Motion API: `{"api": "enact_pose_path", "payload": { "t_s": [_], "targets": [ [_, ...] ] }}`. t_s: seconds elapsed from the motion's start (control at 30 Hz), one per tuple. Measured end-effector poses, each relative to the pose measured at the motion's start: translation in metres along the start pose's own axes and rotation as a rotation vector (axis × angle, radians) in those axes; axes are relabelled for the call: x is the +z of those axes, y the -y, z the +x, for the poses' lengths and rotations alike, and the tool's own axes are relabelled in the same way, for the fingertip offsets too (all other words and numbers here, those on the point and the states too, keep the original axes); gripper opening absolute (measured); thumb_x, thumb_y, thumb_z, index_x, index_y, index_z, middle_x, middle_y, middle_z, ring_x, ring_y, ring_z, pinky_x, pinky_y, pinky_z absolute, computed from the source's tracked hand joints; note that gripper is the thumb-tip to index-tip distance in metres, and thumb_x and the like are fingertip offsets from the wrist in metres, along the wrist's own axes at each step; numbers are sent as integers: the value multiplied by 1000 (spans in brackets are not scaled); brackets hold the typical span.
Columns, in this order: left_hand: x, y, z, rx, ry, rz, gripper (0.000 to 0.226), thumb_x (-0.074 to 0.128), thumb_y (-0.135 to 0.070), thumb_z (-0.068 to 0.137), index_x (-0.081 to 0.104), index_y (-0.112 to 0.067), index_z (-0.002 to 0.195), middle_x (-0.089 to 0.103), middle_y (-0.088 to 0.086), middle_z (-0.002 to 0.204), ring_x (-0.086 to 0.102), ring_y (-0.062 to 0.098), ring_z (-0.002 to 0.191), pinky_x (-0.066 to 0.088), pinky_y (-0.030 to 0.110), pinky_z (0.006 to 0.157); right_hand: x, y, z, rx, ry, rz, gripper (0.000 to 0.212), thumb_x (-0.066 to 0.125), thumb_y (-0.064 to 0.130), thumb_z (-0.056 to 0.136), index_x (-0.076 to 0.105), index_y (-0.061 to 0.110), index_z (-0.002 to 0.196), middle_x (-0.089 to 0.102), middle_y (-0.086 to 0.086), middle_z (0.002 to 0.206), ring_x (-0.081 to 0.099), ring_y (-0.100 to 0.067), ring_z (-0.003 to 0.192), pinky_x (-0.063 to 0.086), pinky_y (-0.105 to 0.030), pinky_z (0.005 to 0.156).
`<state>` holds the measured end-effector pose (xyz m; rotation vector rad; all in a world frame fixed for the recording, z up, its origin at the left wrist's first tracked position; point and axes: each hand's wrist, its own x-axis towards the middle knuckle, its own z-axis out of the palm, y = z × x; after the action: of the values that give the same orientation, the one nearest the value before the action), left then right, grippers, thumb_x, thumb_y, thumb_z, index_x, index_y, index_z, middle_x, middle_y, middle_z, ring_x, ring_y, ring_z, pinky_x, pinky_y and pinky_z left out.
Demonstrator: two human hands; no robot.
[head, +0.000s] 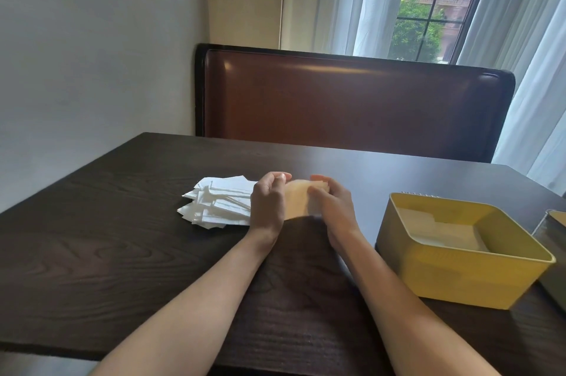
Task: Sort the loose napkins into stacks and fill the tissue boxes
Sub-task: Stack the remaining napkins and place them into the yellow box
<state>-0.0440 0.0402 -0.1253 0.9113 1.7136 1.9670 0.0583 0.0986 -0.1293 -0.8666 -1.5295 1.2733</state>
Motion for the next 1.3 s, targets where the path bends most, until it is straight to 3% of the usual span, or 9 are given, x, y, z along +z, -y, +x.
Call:
{"api": "enact_pose_path", "payload": {
  "t_s": [0.17, 0.37, 0.53, 0.67, 0.8, 0.9, 1.03, 1.2, 1.3],
  "targets": [
    [-1, 1, 1, -26, 23, -31, 29, 48, -34, 100, 70, -15, 100, 72, 0, 94, 65, 19, 89, 50, 34, 80, 3, 4, -2, 91, -27, 45, 26, 56, 28, 99, 59, 20, 123, 57, 7, 107, 54, -9, 94, 44, -17, 65],
    [1, 5, 2, -42, 9, 50, 29, 43, -18, 103, 71, -12, 106, 68, -1, 101, 62, 16, 98, 47, 25, 75, 5, 4, -4, 93, -32, 15, 25, 52, 31, 101, 59, 19, 121, 56, 10, 101, 54, -9, 91, 44, -16, 64],
    [1, 1, -2, -66, 106, 41, 32, 47, -32, 103, 70, -10, 104, 69, 4, 96, 62, 17, 86, 46, 30, 71, 7, 2, -4, 87, 2, -23, 28, 46, 31, 103, 58, 18, 125, 57, 5, 107, 56, -9, 91, 44, -14, 63],
    [-4, 3, -6, 8, 192, 134, 42, 63, -49, 82, 70, -16, 106, 71, -3, 98, 66, 12, 93, 52, 27, 81, 5, 1, -3, 100, 14, -42, 34, 43, 32, 105, 55, 15, 131, 58, -3, 122, 58, -14, 105, 52, -22, 78],
    [-14, 10, -9, 126, 267, 311, 16, 72, -21, 90, 71, -12, 103, 71, 0, 89, 66, 16, 83, 52, 27, 73, 2, 6, -4, 135, 61, -53, 34, 38, 38, 105, 53, 17, 127, 56, 1, 113, 57, -13, 97, 48, -20, 72],
    [-21, 8, -7, 44, 175, 132, 0, 71, -14, 91, 71, -14, 91, 71, 4, 81, 66, 20, 75, 53, 33, 67, 1, 7, -8, 113, 131, 14, 31, 44, 36, 104, 55, 14, 123, 59, -5, 111, 60, -17, 96, 51, -22, 74],
    [-30, 3, -8, -67, 138, -52, 4, 73, -14, 90, 71, -17, 88, 74, 7, 87, 68, 19, 77, 52, 29, 62, 1, 8, -14, 46, 168, 5, 18, 59, 17, 98, 61, 11, 115, 64, -8, 110, 64, -23, 103, 58, -32, 84],
    [-50, -10, -8, -133, 319, -95, 16, 79, -14, 85, 68, -8, 95, 72, 12, 91, 68, 20, 76, 50, 24, 54, 8, 21, -12, -33, 117, 91, 8, 65, 12, 93, 66, 12, 101, 66, -4, 97, 66, -20, 93, 58, -32, 80],
    [-62, -17, -4, -156, 377, -90, 28, 79, -26, 77, 68, -9, 97, 71, 10, 89, 68, 21, 77, 53, 32, 63, 23, 27, -7, -21, 162, 107, 11, 64, 11, 94, 68, 7, 103, 67, -6, 94, 65, -20, 89, 57, -36, 82]
  ]
}}
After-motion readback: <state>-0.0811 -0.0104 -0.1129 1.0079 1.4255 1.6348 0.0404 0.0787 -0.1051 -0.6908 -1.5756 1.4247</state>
